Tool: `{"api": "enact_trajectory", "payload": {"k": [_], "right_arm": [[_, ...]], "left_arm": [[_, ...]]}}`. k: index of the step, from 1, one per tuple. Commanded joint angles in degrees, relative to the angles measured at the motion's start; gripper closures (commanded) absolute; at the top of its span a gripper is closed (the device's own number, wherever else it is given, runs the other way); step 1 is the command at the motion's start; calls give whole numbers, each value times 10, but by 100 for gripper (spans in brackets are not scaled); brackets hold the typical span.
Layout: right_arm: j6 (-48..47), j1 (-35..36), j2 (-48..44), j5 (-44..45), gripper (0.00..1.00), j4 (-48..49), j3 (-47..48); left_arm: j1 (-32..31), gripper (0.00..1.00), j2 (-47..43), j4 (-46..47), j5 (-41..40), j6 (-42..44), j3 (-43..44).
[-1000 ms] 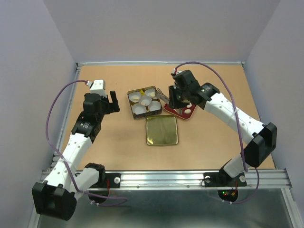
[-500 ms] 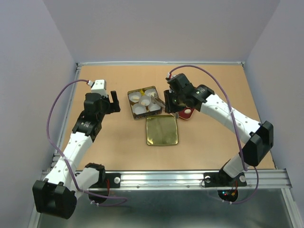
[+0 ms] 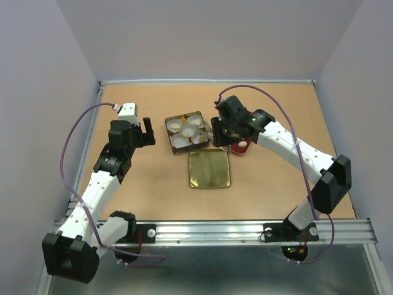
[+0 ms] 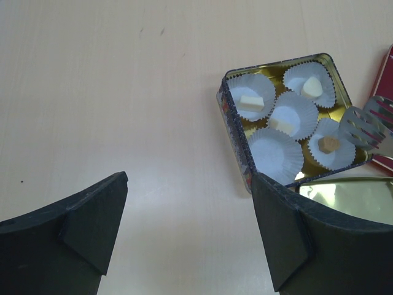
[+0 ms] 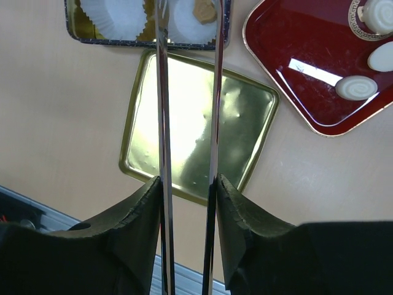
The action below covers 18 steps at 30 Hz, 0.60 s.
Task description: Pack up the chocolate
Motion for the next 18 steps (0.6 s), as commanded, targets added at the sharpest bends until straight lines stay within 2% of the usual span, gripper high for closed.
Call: {"api": "enact_trajectory", "payload": {"k": [1,4,9,18], "right_arm": [[-3,3,-27,43,57,0,61],[-18,-2,-35,87,57,-13,72],[-39,-33,-56,110,57,-22,40],[-61,-140,-125,120,57,-42,-35]], "left_arm": [[-1,7,-2,26,-3,10,15],[0,7,0,27,-2,11,18],[-1,7,1,26,0,11,22],[-1,7,-11,16,1,10,20]]}}
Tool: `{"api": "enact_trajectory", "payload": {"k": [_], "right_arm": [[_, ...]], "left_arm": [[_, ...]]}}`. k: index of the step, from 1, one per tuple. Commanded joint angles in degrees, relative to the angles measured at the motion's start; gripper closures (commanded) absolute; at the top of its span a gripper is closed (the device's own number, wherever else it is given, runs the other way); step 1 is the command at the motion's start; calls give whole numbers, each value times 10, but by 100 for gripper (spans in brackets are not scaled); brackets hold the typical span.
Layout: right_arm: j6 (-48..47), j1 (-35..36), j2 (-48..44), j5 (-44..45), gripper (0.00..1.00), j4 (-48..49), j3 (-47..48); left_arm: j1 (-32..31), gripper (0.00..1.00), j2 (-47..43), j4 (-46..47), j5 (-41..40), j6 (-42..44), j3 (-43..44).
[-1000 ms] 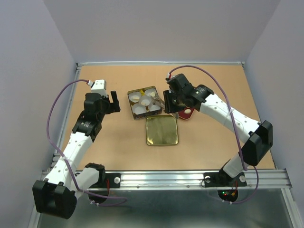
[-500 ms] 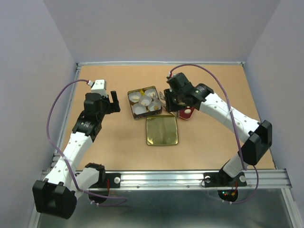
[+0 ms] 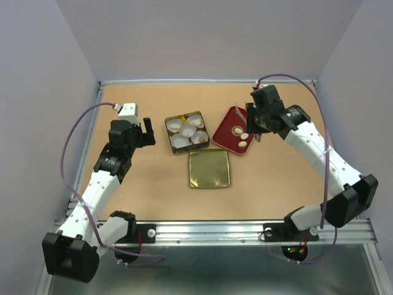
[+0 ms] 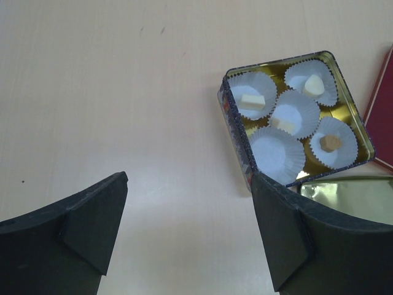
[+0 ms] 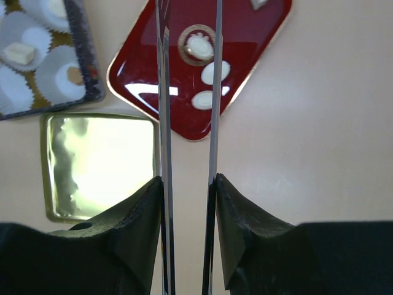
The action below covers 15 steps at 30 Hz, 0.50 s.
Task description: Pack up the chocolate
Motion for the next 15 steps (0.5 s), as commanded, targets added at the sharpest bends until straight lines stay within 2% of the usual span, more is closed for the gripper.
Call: {"api": "enact_trajectory", "payload": {"k": [1,15], "right_arm": [[-16,-32,-40,22,57,-17,-35],[16,-35,-74,-19,53,-2,-141]], "left_arm": [[-1,7,-14,15,2,7,19],[-1,7,-25,9,10,1,16]]}}
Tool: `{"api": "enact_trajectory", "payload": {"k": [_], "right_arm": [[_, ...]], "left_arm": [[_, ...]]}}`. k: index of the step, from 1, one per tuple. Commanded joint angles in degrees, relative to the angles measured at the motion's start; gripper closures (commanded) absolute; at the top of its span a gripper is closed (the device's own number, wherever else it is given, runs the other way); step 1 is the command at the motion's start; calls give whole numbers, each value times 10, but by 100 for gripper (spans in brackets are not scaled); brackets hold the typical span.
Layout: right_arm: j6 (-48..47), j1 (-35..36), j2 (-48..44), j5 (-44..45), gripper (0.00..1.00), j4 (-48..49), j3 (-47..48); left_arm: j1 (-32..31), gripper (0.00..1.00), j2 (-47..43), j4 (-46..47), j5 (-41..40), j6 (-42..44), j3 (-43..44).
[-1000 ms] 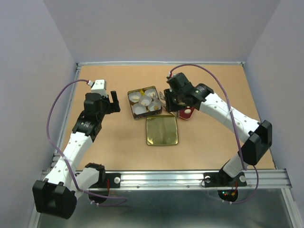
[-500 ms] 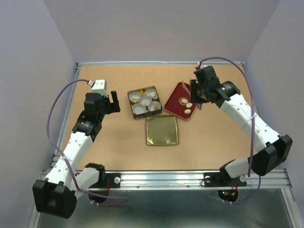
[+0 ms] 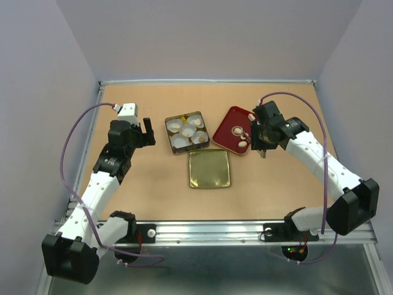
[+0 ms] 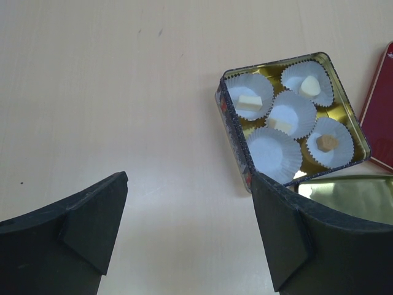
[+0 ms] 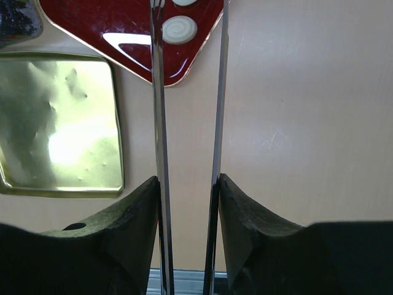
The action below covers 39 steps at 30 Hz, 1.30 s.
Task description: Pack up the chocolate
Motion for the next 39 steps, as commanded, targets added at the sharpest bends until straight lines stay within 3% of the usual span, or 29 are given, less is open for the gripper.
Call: {"api": "enact_trajectory", "payload": {"k": [1,39], "right_arm": [[7,1,-23,-8,53,16,-12],[-22,-10,-5,-25,51,99,-93]], "left_arm": [[-1,7,-21,9,6,1,15],[0,7,-41,-2,-4,2,4]]}}
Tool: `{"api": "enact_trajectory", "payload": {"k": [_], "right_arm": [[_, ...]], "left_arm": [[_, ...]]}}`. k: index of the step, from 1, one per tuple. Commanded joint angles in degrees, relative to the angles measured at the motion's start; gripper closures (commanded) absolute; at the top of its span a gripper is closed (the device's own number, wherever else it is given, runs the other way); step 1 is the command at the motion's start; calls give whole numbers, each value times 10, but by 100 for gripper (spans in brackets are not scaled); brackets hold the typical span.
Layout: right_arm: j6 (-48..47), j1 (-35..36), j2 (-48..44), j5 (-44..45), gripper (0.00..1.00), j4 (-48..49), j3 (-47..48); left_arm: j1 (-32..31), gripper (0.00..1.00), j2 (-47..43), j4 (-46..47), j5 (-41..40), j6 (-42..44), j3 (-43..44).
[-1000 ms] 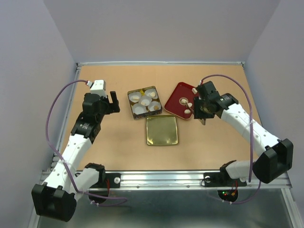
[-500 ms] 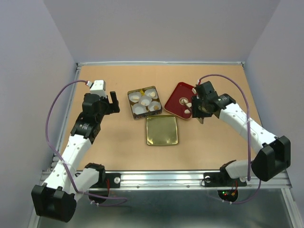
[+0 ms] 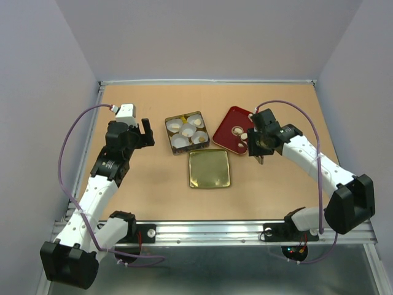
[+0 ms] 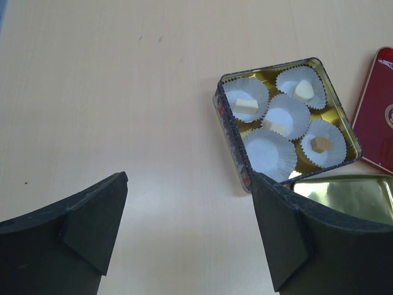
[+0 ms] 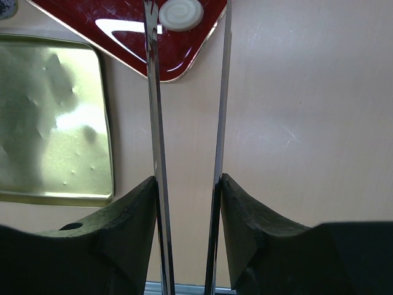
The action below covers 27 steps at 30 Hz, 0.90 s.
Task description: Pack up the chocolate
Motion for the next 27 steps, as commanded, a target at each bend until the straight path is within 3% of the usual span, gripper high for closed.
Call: {"api": "enact_trajectory", "payload": {"k": [1,17,27], "right_arm": [[-13,-6,-9,-2,51,27,-8],[-27,-17,-4,-14,63,34,-1],[-21,-17,-34,-28,66,-4,64]], "left_arm": [[-1,7,-13,10,-5,2,4],[-1,7,-28,0,-10,2,-2],[-1,7,-30,-1,-12,2,-2]]}}
